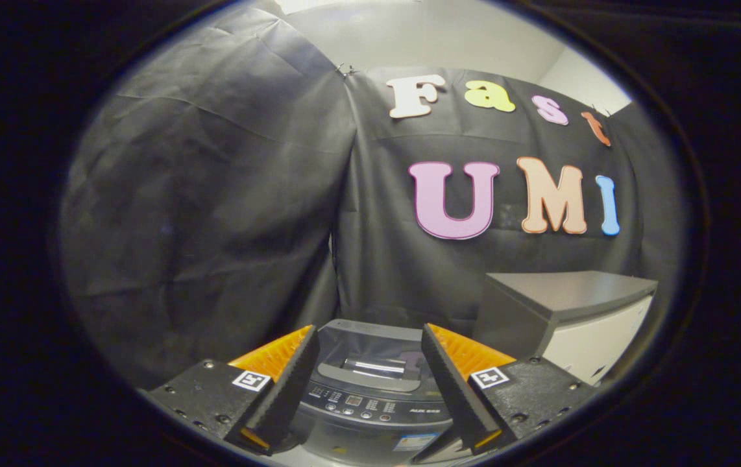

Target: Put the clothes into the washing machine and then close the washing machine lid.

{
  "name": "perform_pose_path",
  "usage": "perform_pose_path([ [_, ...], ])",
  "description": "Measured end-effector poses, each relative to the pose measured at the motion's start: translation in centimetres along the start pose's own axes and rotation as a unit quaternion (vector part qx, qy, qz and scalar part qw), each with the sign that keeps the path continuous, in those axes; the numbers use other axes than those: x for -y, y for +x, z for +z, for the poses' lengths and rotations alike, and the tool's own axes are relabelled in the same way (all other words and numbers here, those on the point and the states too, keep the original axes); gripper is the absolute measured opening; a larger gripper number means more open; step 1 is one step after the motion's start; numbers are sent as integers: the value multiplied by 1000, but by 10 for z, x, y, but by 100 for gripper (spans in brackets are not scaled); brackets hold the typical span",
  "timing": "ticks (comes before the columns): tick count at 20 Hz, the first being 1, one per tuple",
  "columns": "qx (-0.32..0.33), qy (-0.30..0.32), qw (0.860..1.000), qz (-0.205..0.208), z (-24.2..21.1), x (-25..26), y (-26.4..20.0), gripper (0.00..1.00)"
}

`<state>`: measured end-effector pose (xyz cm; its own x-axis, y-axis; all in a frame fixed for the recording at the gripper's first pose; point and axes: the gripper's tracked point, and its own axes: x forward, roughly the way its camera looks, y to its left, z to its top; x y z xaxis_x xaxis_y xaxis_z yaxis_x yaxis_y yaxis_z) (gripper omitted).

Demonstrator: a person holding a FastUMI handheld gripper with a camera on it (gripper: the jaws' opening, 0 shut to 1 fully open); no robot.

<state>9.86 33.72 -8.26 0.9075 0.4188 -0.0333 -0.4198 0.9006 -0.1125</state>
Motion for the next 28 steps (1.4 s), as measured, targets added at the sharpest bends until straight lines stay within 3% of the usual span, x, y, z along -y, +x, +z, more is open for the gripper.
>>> perform_pose_path([
  [7,24,-30,999,-28,46,44,-36,96],
  [17,14,35,998,-44,64,118,-80,96],
  [22,29,40,994,-95,71,172,-97,97],
  [28,44,26,992,-118,70,207,-107,97],
])
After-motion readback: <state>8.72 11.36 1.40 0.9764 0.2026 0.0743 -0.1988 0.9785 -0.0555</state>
